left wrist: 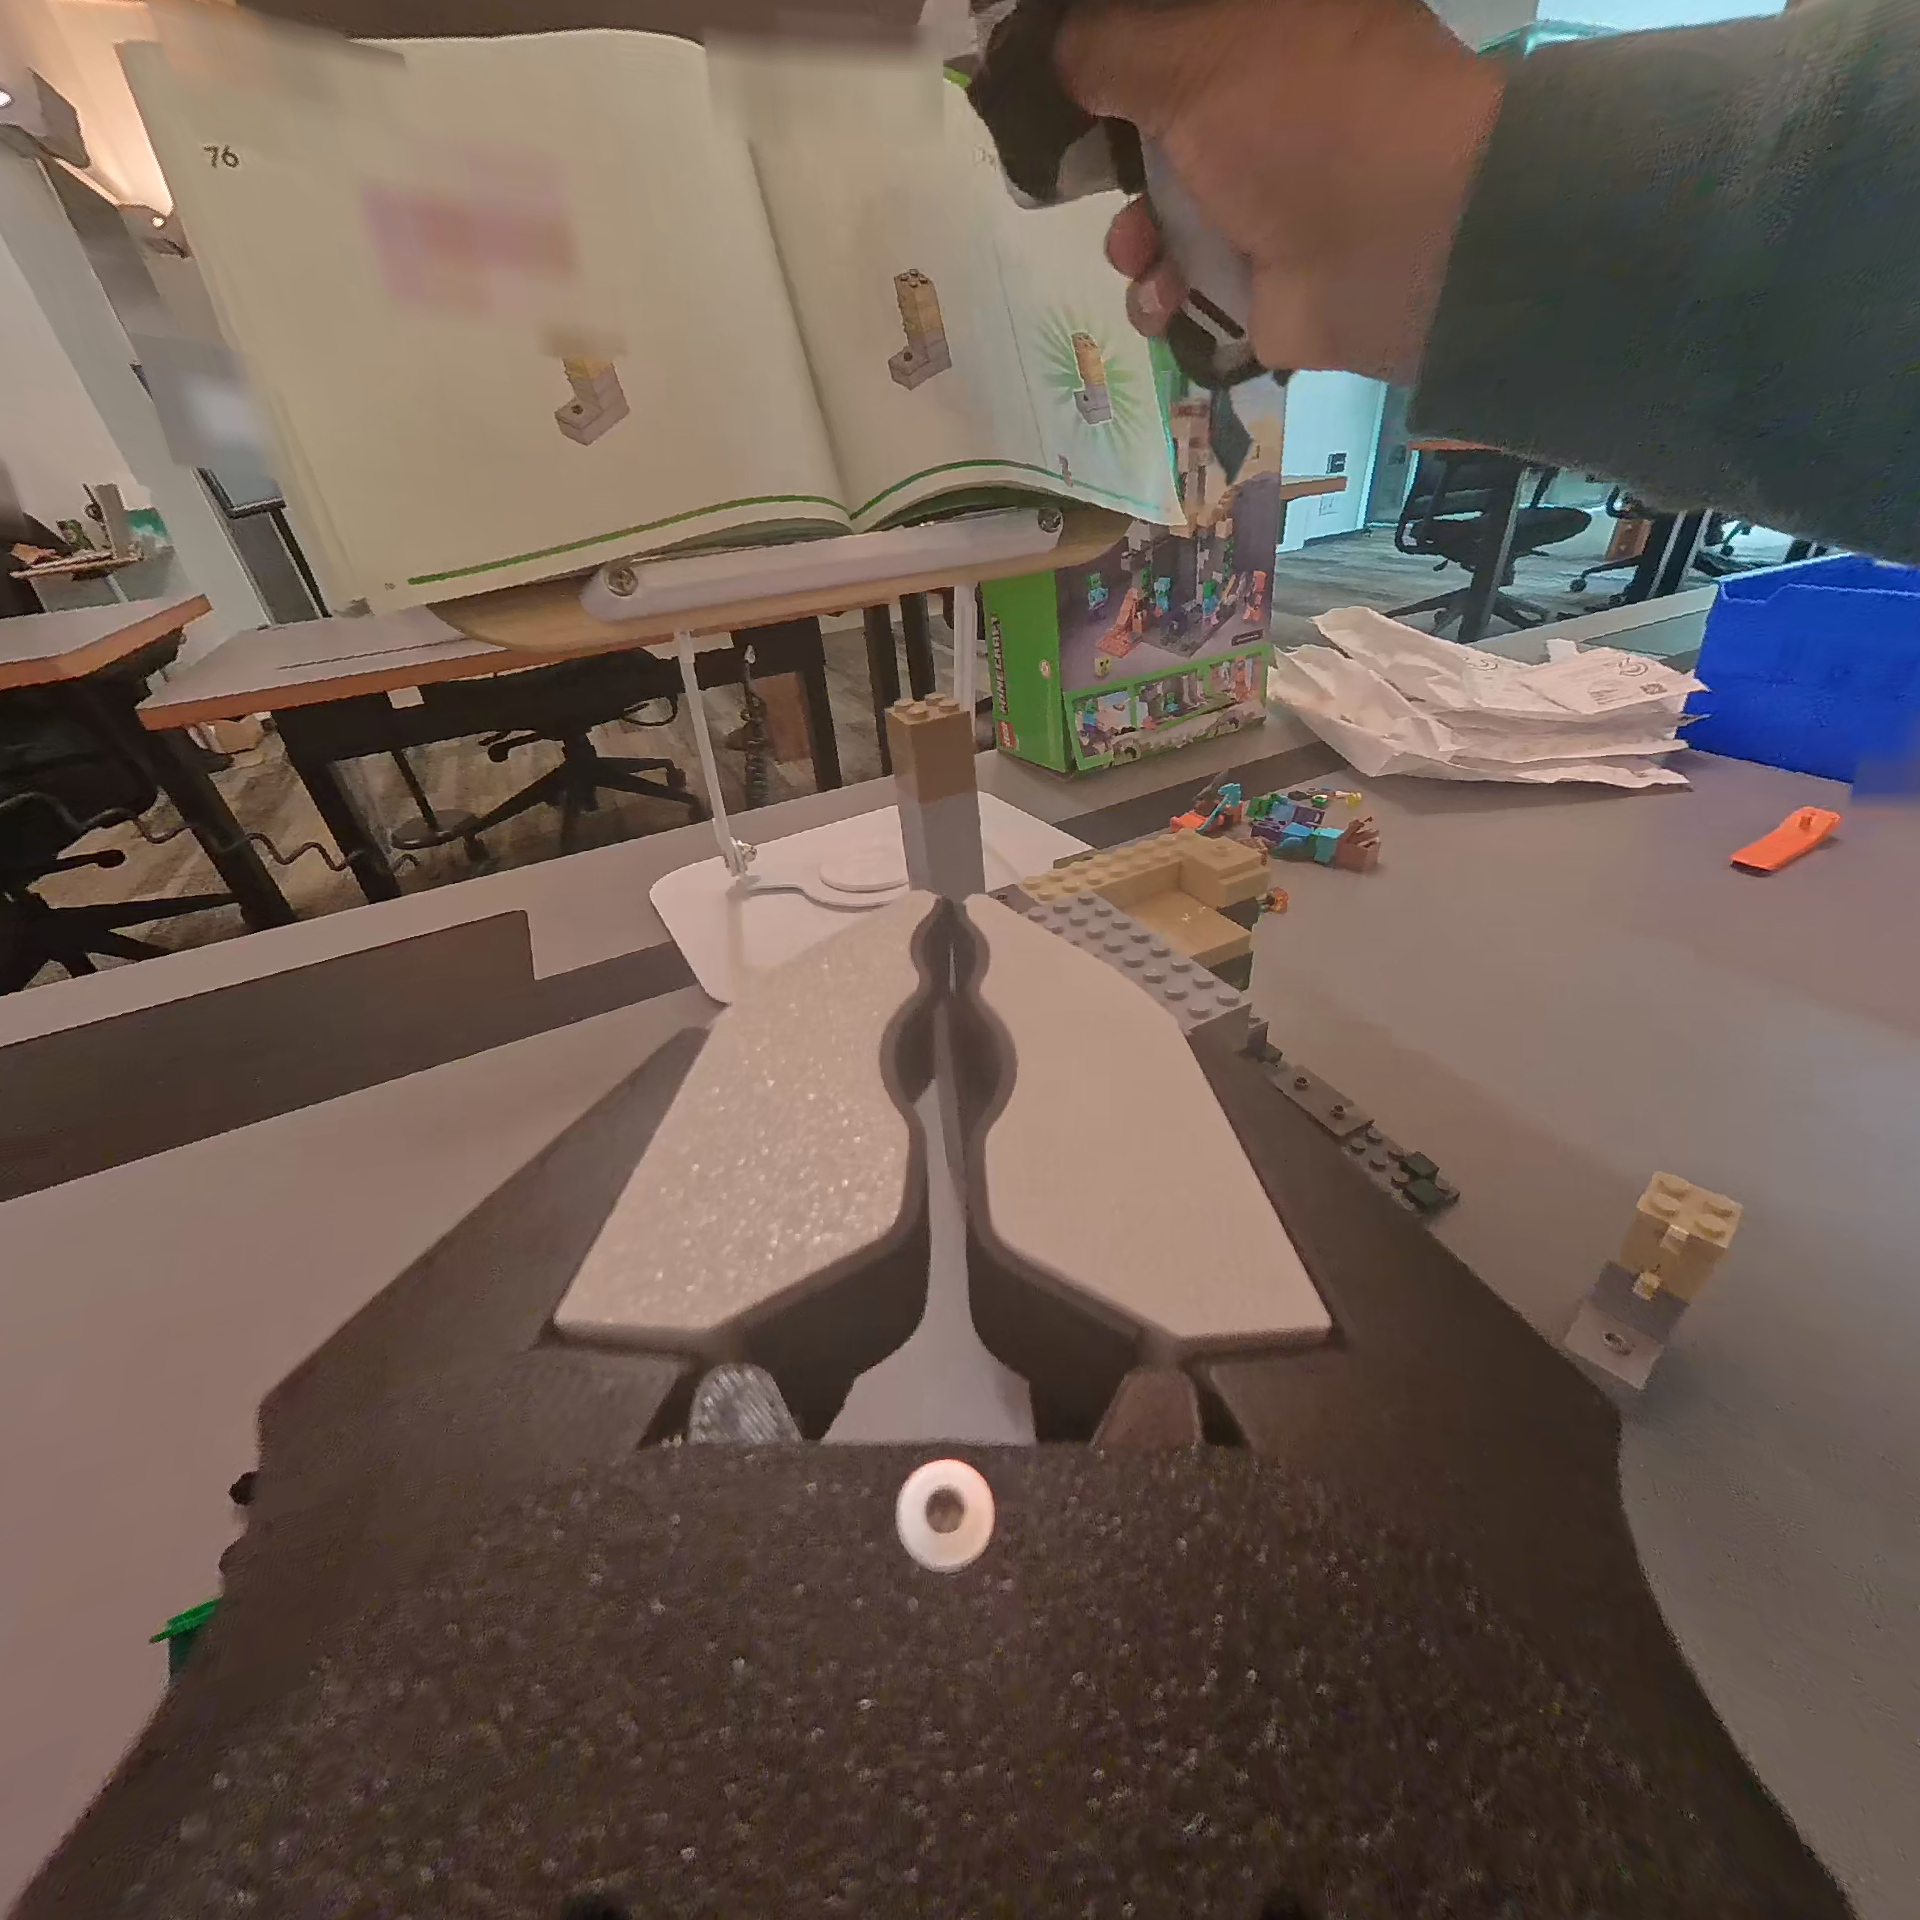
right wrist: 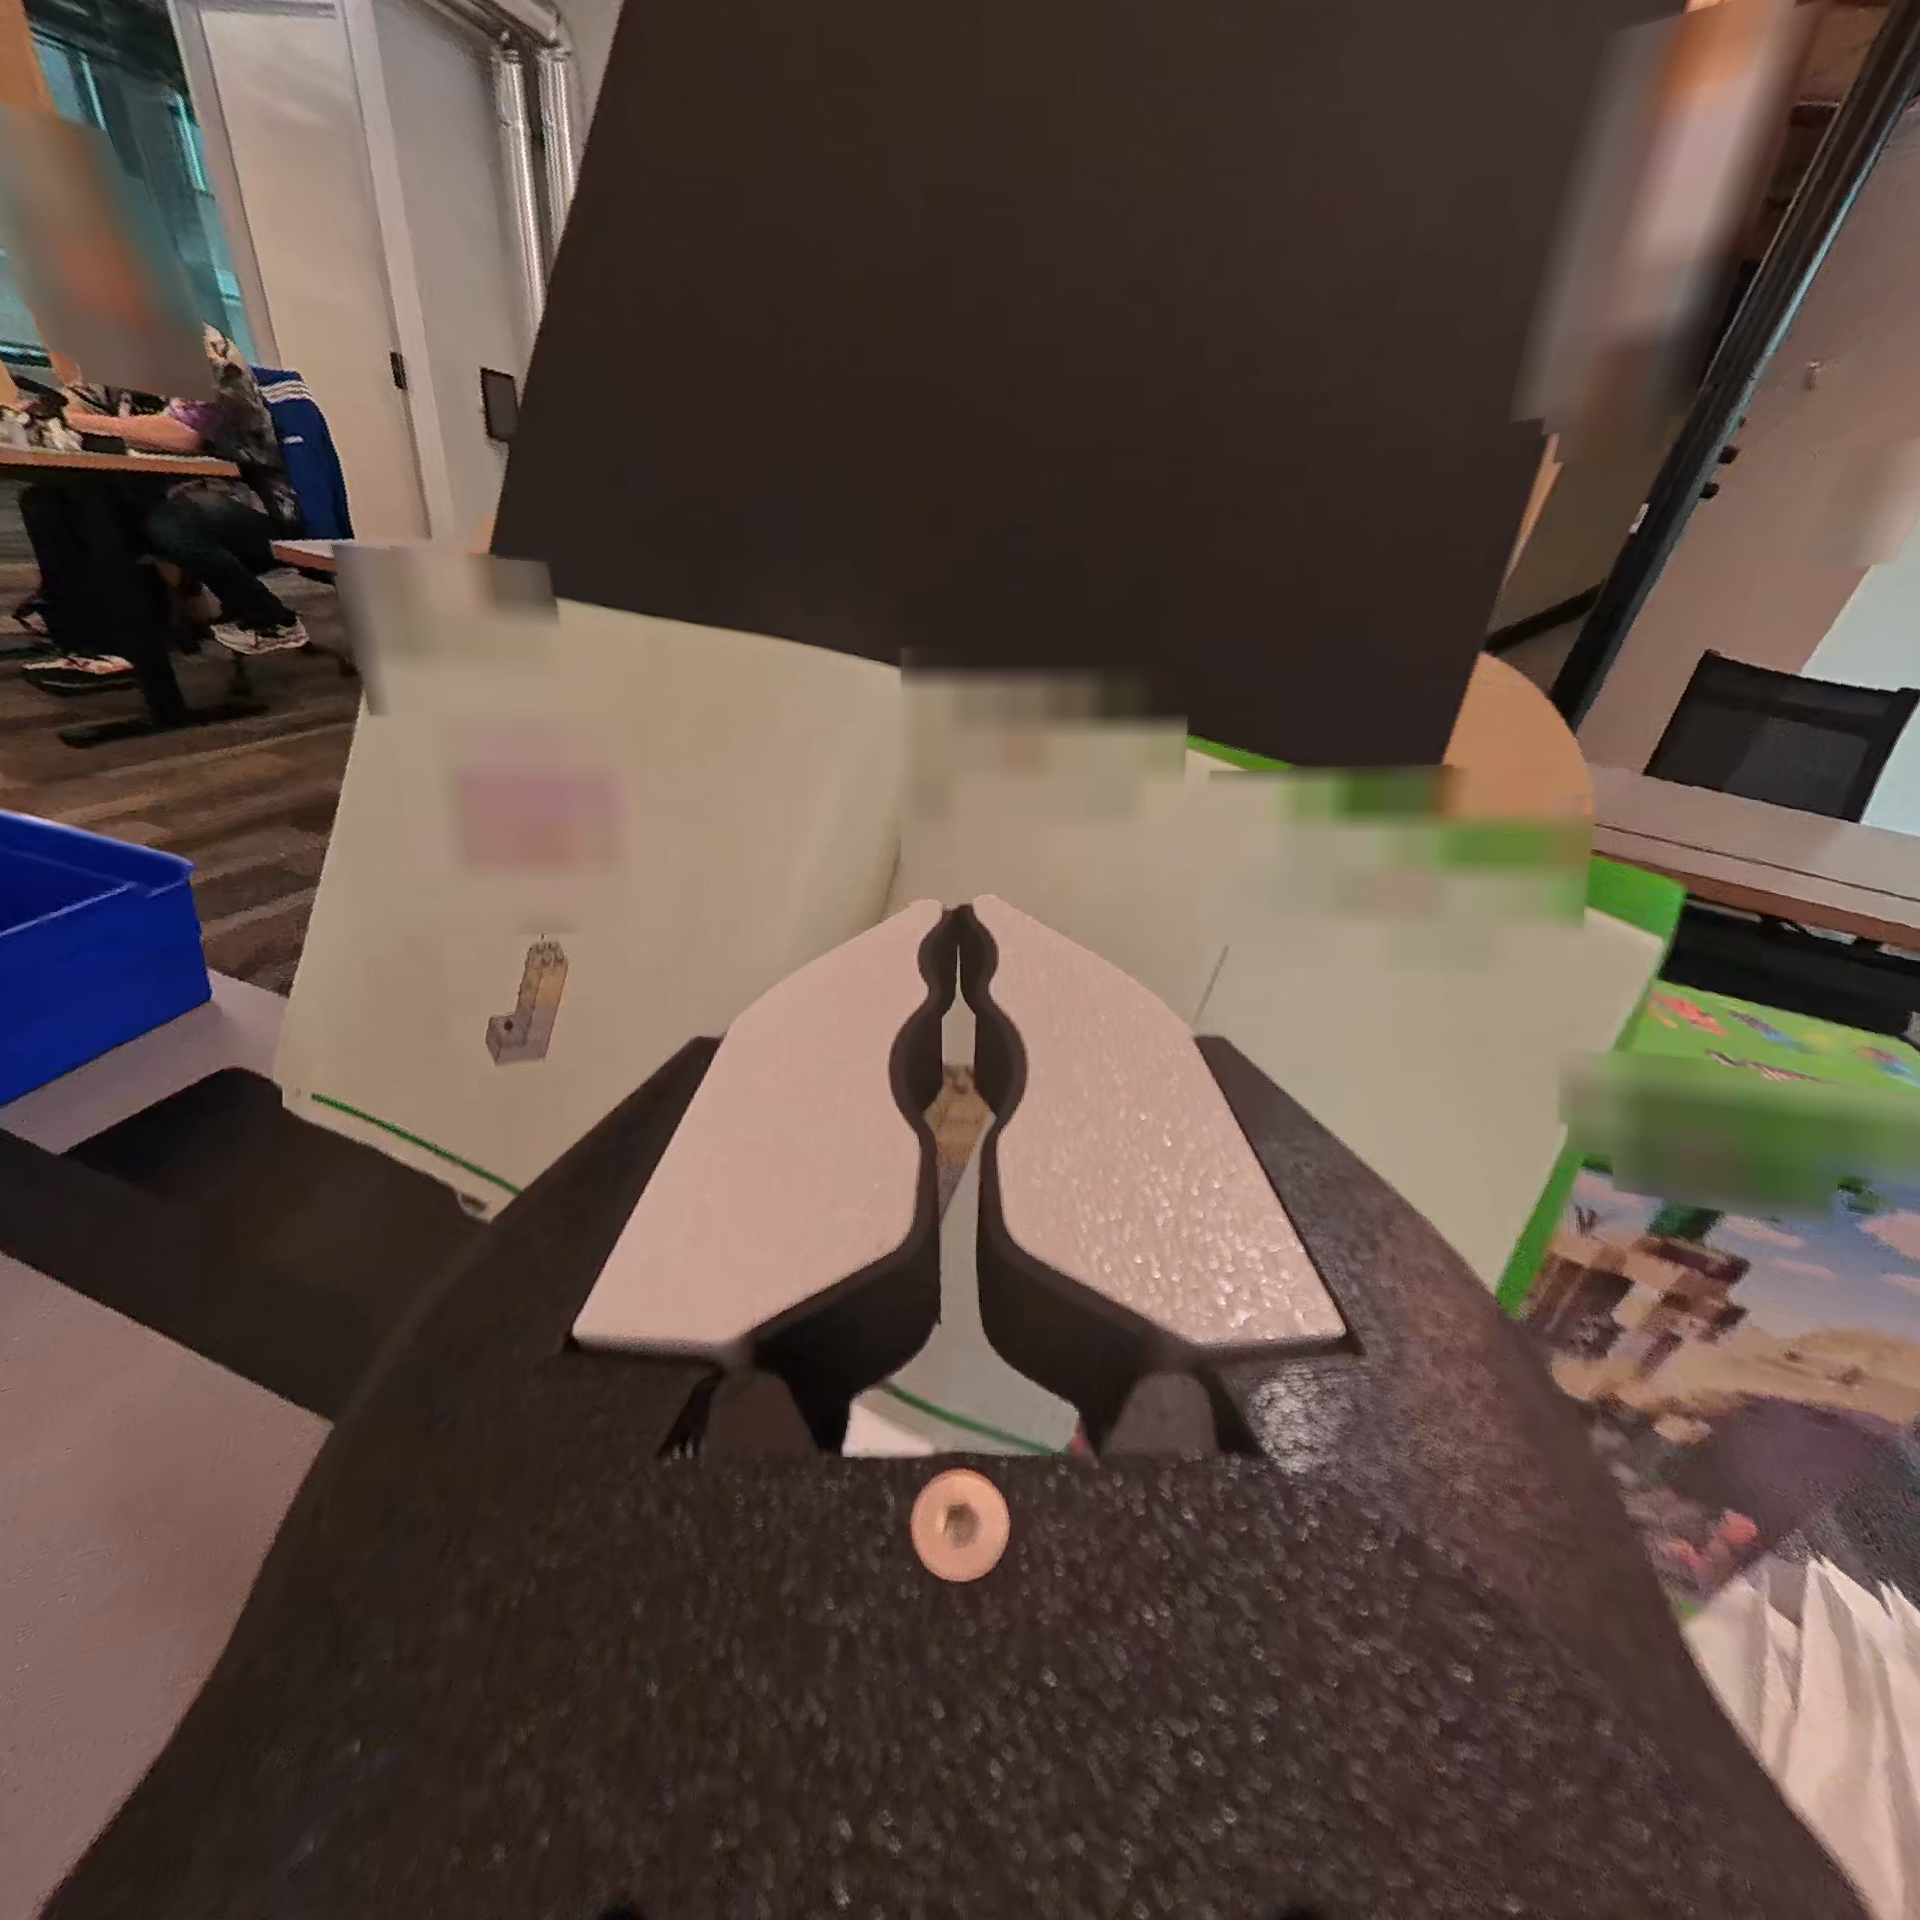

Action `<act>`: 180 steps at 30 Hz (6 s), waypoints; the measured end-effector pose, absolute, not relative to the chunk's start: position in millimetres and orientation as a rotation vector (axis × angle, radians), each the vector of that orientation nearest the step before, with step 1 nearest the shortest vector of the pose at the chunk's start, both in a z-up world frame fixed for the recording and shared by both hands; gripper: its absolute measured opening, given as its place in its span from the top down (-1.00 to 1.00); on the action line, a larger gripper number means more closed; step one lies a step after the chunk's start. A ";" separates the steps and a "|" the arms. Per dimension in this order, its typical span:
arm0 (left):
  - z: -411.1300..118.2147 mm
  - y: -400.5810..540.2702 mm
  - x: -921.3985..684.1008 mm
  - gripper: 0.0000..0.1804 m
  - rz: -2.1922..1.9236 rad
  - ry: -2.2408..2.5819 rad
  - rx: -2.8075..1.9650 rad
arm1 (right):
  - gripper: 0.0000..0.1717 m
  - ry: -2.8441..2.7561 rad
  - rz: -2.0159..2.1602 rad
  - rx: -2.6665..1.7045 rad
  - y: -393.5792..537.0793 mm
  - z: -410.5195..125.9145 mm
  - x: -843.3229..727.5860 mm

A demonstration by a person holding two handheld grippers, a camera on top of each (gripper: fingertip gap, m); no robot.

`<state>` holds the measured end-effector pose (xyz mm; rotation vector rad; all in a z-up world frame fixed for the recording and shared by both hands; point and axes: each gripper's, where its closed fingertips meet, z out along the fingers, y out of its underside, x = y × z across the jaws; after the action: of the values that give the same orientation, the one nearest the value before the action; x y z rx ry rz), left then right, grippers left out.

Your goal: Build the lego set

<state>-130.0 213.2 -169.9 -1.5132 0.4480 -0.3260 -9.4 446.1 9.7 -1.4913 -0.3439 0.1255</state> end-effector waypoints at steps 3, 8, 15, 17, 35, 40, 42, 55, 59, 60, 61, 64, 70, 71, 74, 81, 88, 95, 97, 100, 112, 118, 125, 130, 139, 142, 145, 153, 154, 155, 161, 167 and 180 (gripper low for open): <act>-168.8 209.5 -125.8 1.00 -0.336 0.477 -1.500 | 1.00 -0.322 0.066 -1.548 428.1 -7.4 4.8; -166.9 206.6 -123.7 1.00 -0.336 0.487 -1.496 | 1.00 -0.330 -0.029 -1.599 387.2 -39.1 24.2; -156.9 201.2 -124.7 1.00 -0.271 0.507 -1.469 | 1.00 -0.345 -0.010 -1.666 311.0 -102.4 39.2; -152.2 199.4 -128.3 1.00 -0.260 0.498 -1.468 | 1.00 -0.340 0.001 -1.693 288.9 -122.3 46.2; -91.8 135.6 -265.1 1.00 -0.105 0.471 -1.659 | 1.00 -0.316 -0.019 -1.840 248.9 -216.3 77.8; -88.4 120.4 -370.2 0.86 0.085 0.443 -1.838 | 1.00 -0.344 0.030 -1.820 244.9 -214.0 73.2; -99.0 115.5 -409.8 0.76 0.120 0.451 -1.984 | 1.00 -0.347 0.061 -1.810 242.2 -210.9 71.6; -231.9 135.2 -517.8 0.72 0.149 0.996 -2.605 | 1.00 -0.411 0.091 -1.828 235.1 -223.2 56.6; -265.5 147.4 -534.8 0.66 0.170 1.133 -2.720 | 1.00 -0.415 0.083 -1.838 235.6 -227.3 56.8; -270.4 149.7 -538.0 0.64 0.174 1.161 -2.735 | 1.00 -0.414 0.079 -1.839 236.0 -227.9 57.8; -274.4 151.7 -539.9 0.63 0.170 1.180 -2.748 | 1.00 -0.411 0.077 -1.840 236.4 -228.3 58.8; -282.9 153.4 -542.7 0.61 0.141 1.226 -2.786 | 1.00 -0.403 0.079 -1.857 238.0 -231.9 61.1; -294.9 159.2 -545.4 0.79 0.190 1.256 -2.776 | 1.00 -0.416 0.095 -1.865 238.0 -235.1 58.6; -294.3 160.5 -543.5 0.79 0.177 1.239 -2.767 | 1.00 -0.421 0.097 -1.864 237.8 -234.9 57.6; -282.2 165.3 -534.9 0.79 0.160 1.181 -2.707 | 1.00 -0.433 0.096 -1.852 236.2 -231.9 55.3; -184.2 165.3 -395.4 0.80 -0.333 0.992 -2.198 | 0.96 -0.581 0.188 -1.713 217.9 -203.5 21.0; -90.1 107.0 -217.9 0.80 -1.052 0.820 -1.618 | 0.81 -0.891 0.426 -1.414 151.6 -152.0 -64.3; -88.8 72.8 -124.7 0.80 -1.348 0.781 -1.288 | 0.69 -0.898 1.167 -1.402 77.5 -100.8 -107.2; -92.3 65.4 -108.9 0.80 -1.356 0.803 -1.239 | 0.64 -0.851 1.327 -1.427 68.2 -92.4 -105.9; -99.5 56.7 -91.1 0.81 -1.249 0.878 -1.209 | 0.58 -0.792 1.507 -1.522 60.6 -97.7 -101.8; -137.3 45.7 -71.4 0.77 -0.941 1.048 -1.270 | 0.74 -0.696 1.790 -1.743 44.4 -130.9 -92.1; -181.2 63.5 -78.5 0.73 -0.754 1.118 -1.462 | 0.73 -0.948 1.187 -2.068 81.1 -187.8 -44.5; -242.3 92.8 -47.2 0.65 -0.670 1.257 -1.695 | 0.73 -1.136 0.716 -2.308 124.1 -238.2 10.3; -272.0 115.6 -17.9 0.56 -0.593 1.338 -1.785 | 0.73 -1.304 0.614 -2.350 131.9 -247.3 13.1; -287.1 130.7 5.0 0.57 -0.571 1.374 -1.824 | 0.73 -1.461 0.563 -2.409 129.6 -258.2 2.9; -290.6 130.4 7.2 0.60 -0.572 1.388 -1.829 | 0.72 -1.472 0.570 -2.420 128.5 -260.4 0.6; -292.2 130.0 8.3 0.65 -0.576 1.396 -1.827 | 0.72 -1.467 0.581 -2.435 128.6 -261.4 -0.8; -291.7 131.2 8.2 0.69 -0.591 1.380 -1.822 | 0.63 -1.451 0.636 -2.447 127.0 -260.8 -2.2; -291.9 131.3 8.1 0.69 -0.592 1.378 -1.822 | 0.60 -1.445 0.645 -2.445 127.0 -260.7 -1.7; -291.8 131.3 8.0 0.69 -0.594 1.377 -1.821 | 0.59 -1.445 0.658 -2.437 126.4 -260.1 -1.4; -290.3 131.5 9.1 0.69 -0.604 1.370 -1.811 | 0.57 -1.550 0.741 -2.257 123.2 -251.8 -0.5; -288.4 131.4 10.1 0.69 -0.610 1.363 -1.802 | 0.58 -1.709 0.670 -2.101 124.3 -256.3 1.7; -294.0 132.4 10.1 0.76 -0.617 1.373 -1.831 | 0.78 -1.932 0.545 -1.874 131.1 -258.8 -3.0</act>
<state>10.1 132.4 -294.0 -1.8312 1.3727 -0.6170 -3.0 131.1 -258.8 -1.8742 -1.9318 0.5453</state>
